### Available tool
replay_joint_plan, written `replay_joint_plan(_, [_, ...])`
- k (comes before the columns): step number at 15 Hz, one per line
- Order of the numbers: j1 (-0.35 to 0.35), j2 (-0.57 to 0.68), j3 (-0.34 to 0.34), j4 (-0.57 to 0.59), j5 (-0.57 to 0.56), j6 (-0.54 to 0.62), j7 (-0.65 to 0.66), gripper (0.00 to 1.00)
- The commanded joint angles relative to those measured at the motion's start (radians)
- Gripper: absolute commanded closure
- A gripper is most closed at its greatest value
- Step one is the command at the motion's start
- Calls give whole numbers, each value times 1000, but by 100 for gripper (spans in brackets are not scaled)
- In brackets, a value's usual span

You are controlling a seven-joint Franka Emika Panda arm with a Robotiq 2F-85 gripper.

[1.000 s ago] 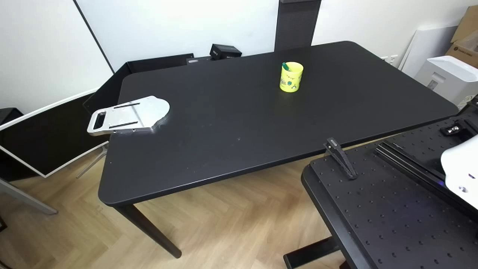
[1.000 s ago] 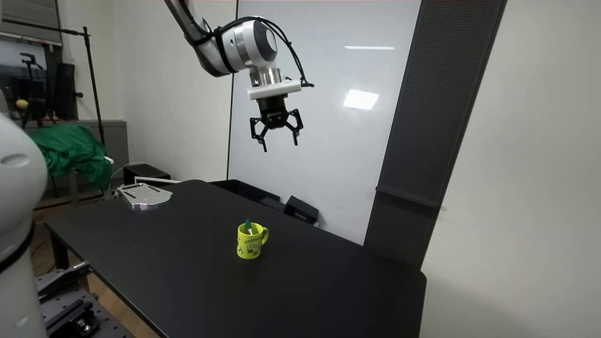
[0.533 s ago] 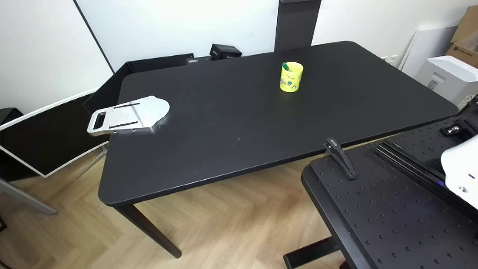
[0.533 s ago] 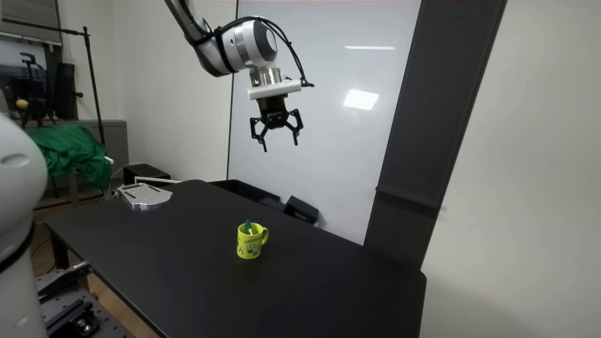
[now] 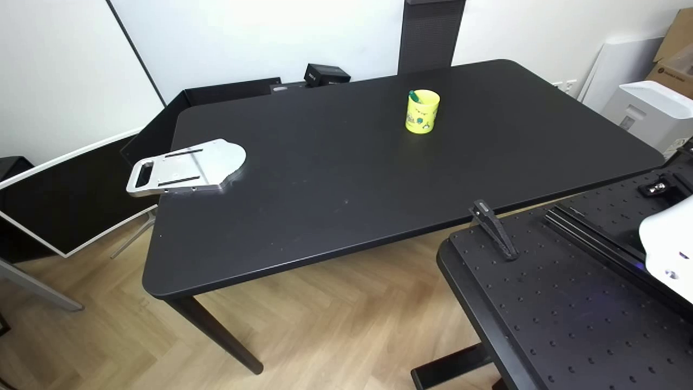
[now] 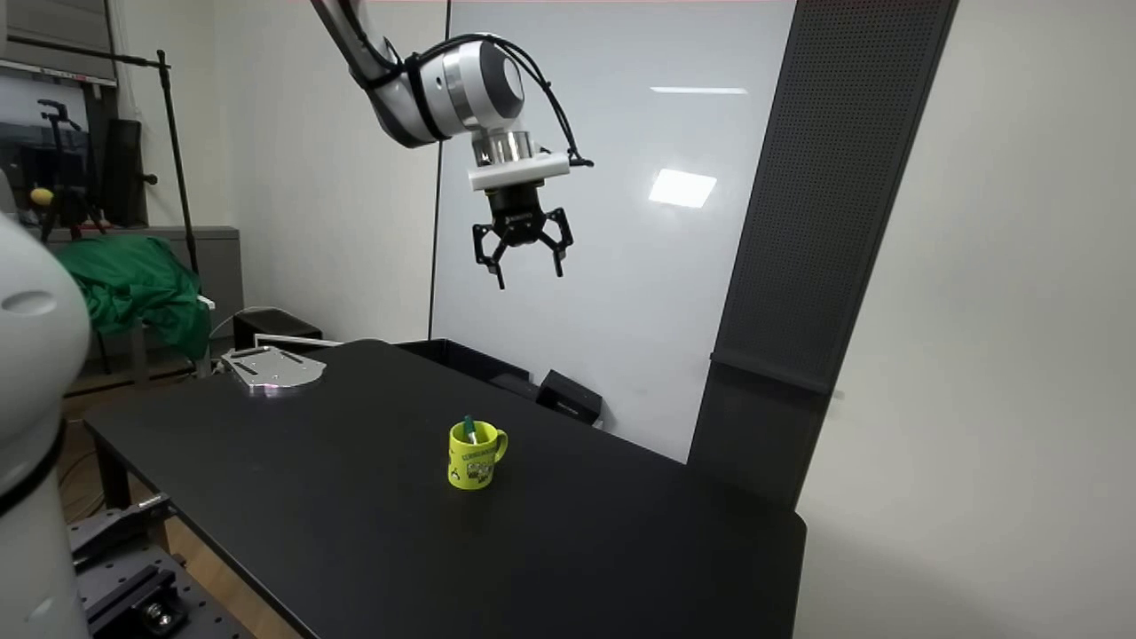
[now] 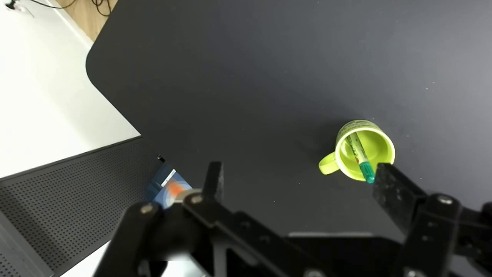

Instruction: Take the marker out of the mug and put it on the table

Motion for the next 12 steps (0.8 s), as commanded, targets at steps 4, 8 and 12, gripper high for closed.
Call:
replay_joint_plan(4, [27, 125, -1, 155, -55, -43, 26, 0])
replay_joint_plan(8, [56, 212, 3, 255, -73, -69, 23, 0])
replay_joint_plan(12, [90, 286, 9, 324, -74, -92, 19, 0])
